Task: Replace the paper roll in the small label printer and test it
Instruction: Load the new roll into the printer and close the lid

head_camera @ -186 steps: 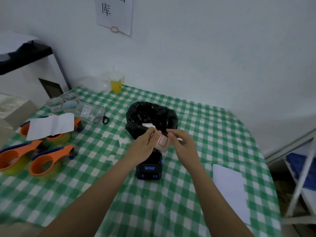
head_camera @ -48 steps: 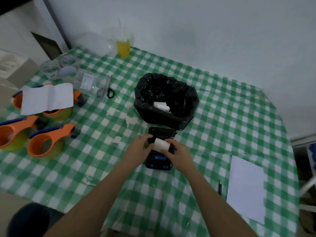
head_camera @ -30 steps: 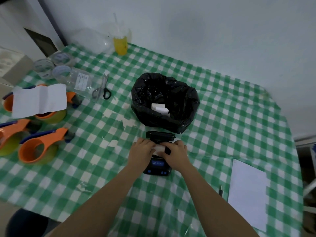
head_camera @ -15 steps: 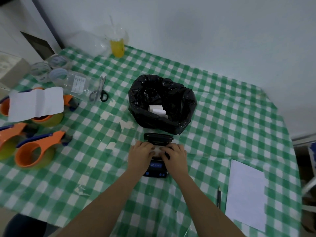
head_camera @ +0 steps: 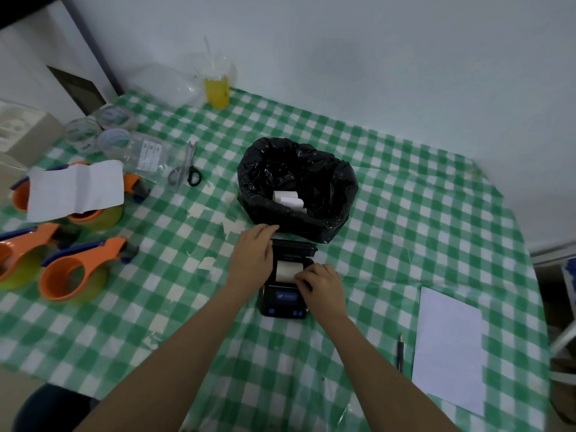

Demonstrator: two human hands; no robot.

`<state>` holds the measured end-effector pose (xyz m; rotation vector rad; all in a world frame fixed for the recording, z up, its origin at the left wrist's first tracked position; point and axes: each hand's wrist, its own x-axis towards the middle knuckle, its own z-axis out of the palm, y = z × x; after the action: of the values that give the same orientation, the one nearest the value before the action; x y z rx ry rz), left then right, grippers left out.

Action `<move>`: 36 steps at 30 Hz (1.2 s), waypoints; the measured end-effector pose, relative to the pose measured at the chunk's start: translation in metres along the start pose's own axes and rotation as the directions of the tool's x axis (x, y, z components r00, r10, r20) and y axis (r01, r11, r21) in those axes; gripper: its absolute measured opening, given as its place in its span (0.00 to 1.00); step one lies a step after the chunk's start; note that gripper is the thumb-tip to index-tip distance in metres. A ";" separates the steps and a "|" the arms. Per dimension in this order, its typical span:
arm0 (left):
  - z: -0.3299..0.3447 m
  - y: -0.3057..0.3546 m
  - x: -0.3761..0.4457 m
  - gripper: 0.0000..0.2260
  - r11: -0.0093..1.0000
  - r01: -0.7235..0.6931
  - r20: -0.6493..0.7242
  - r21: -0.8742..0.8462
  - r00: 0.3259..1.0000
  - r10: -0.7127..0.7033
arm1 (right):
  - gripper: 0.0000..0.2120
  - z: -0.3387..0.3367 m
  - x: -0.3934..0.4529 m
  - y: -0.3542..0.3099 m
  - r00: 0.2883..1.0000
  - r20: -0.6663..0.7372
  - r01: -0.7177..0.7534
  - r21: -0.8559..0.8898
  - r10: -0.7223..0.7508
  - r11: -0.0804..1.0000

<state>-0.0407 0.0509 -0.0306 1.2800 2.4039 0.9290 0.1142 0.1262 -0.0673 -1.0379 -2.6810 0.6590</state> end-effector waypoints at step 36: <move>0.000 -0.011 -0.038 0.25 0.913 -0.268 0.608 0.307 0.794 0.029 | 0.28 -0.054 -0.004 -0.008 0.762 0.647 0.247 -0.306 0.010 0.920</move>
<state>-0.0261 0.0155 -0.0399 1.6179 2.0308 0.0292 0.1298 0.1365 -0.0163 -0.7922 -3.5600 0.5558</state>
